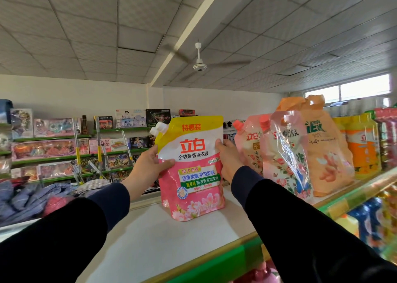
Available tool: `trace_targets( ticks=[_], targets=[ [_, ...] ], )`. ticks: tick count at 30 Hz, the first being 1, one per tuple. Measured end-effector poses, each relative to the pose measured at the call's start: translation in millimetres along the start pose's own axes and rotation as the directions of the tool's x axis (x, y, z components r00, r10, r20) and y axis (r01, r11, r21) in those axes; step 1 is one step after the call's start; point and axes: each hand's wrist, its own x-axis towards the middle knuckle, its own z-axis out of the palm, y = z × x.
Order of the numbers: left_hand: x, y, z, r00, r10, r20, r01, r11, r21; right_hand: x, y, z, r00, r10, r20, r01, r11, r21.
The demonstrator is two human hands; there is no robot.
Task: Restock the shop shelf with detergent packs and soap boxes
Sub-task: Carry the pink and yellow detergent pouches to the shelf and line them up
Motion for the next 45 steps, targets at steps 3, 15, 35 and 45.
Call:
trace_targets(
  ticks=[3, 15, 35, 45],
  targets=[
    [1, 2, 0, 0.992, 0.118, -0.038, -0.099, 0.940, 0.327, -2, 0, 4, 1.000, -0.007, -0.021, 0.007, 1.000, 0.011],
    [-2, 10, -2, 0.994, -0.016, -0.104, 0.018, 1.000, 0.011, -17, 3, -1, 1.000, 0.001, -0.017, -0.001, 0.999, -0.033],
    [-13, 13, -4, 0.974, -0.158, -0.164, 0.165, 0.986, 0.025, -47, -1, -10, 0.999, 0.036, 0.011, -0.032, 0.961, -0.274],
    [-42, 44, 10, 0.970, 0.187, -0.156, -0.110, 0.909, 0.403, -113, -26, -23, 0.996, -0.020, 0.082, 0.048, 0.933, -0.357]
  ],
)
